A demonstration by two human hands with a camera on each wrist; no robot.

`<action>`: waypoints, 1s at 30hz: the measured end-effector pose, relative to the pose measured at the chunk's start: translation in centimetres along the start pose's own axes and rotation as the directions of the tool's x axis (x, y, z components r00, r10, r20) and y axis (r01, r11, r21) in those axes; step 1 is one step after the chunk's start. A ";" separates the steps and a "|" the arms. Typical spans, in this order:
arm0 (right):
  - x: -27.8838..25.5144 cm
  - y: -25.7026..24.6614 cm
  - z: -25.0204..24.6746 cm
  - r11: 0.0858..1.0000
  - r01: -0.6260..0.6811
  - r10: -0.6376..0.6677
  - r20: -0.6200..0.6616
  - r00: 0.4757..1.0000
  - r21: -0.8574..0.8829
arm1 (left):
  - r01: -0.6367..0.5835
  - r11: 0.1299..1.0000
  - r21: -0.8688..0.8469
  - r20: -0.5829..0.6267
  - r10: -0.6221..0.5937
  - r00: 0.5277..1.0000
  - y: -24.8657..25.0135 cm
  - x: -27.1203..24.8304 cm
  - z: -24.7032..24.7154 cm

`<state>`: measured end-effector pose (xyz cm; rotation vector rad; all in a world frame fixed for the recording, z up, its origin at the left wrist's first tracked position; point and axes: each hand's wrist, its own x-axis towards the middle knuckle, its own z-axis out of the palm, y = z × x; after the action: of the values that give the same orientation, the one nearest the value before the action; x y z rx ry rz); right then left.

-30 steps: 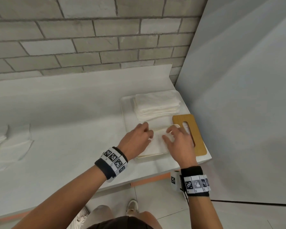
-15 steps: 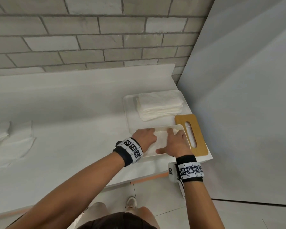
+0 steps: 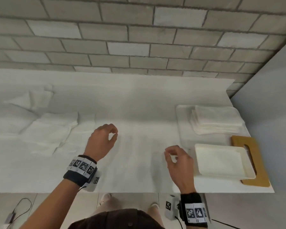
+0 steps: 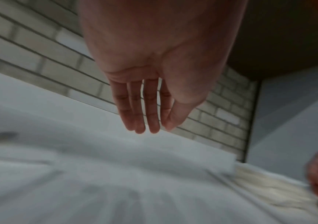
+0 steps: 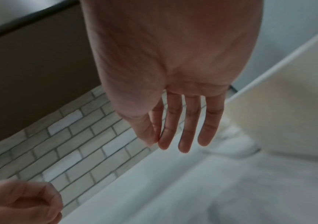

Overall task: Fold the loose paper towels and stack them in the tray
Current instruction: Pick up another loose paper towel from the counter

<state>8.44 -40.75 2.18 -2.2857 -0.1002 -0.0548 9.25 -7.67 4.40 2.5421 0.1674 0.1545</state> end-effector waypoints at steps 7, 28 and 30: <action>1.9 -7.7 13.9 0.999 -0.030 0.038 0.269 0.962 -0.034 | 0.176 0.972 0.155 0.159 -0.201 0.967 -17.7 3.2 -5.4; 6.1 -16.5 25.5 0.992 -0.103 0.116 0.231 0.966 -0.070 | 0.147 0.803 -0.578 -0.165 -0.291 0.942 -19.9 6.7 -10.8; 6.5 -16.9 23.5 0.999 -0.037 0.039 0.231 0.972 -0.014 | 0.116 0.740 -0.663 -0.144 -0.278 0.950 -19.6 7.1 -12.0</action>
<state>13.57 -11.61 -0.09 -2.2949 -0.1778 0.2328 12.76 16.15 3.85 1.7839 0.4036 0.3633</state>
